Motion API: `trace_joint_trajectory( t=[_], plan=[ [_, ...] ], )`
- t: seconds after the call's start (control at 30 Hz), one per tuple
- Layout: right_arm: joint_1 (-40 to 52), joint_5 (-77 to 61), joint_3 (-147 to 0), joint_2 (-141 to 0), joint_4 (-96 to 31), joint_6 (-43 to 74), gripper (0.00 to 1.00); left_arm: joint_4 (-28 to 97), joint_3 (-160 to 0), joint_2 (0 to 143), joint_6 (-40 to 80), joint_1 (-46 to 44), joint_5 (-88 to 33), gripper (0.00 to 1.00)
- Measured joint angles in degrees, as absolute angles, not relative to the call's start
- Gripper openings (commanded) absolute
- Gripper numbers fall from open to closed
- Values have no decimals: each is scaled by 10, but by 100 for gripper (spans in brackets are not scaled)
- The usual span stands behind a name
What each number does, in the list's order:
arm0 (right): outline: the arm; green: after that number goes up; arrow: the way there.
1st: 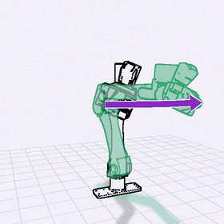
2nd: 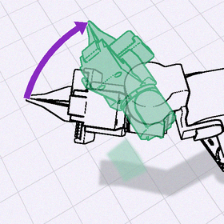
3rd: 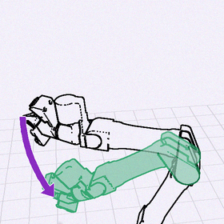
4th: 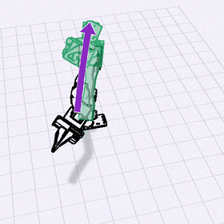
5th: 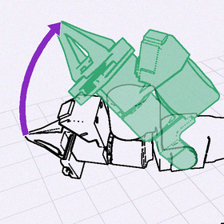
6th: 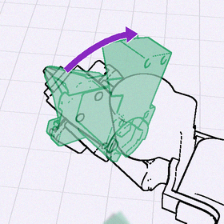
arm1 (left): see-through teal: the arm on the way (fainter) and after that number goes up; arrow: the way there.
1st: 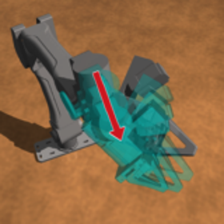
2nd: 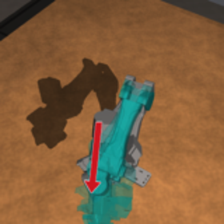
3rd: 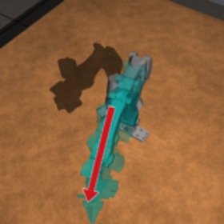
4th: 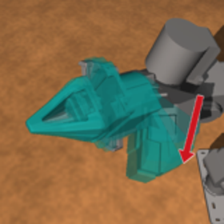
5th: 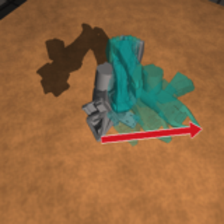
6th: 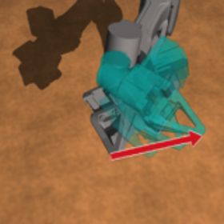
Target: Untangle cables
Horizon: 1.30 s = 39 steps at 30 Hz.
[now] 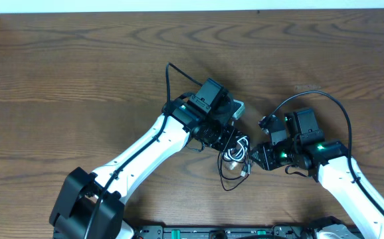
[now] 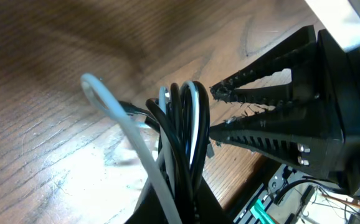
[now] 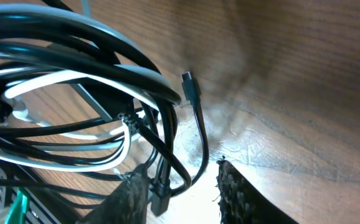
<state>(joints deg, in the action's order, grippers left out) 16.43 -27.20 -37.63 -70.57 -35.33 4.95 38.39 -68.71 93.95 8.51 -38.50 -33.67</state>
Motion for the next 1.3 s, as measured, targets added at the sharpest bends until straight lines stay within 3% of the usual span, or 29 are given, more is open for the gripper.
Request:
trace_joint_trajectory(
  t=[0.3,0.4,0.5,0.77,0.93,1.03,1.1,1.3],
  plan=[
    [164,-272,-376,-706,-353,50,28,380,-687,940,85,-385,-355,8],
    [164,-273,-376,-706,-353,49,18,370,-687,940,85,-385,-374,7],
    [164,-276,-376,-706,-353,47,1,368,-687,940,85,-385,-390,7],
    [164,-264,-376,-706,-376,53,1,368,-687,940,85,-383,-390,7],
    [167,-171,-377,-705,-434,104,7,370,-687,940,85,-372,-391,7],
    [167,-81,-376,-705,-472,158,33,371,-687,940,85,-357,-391,7],
    [168,-44,-376,-705,-474,179,38,374,-687,940,85,-350,-390,8],
    [167,-10,-376,-705,-455,208,41,375,-687,940,85,-348,-389,7]
  ],
)
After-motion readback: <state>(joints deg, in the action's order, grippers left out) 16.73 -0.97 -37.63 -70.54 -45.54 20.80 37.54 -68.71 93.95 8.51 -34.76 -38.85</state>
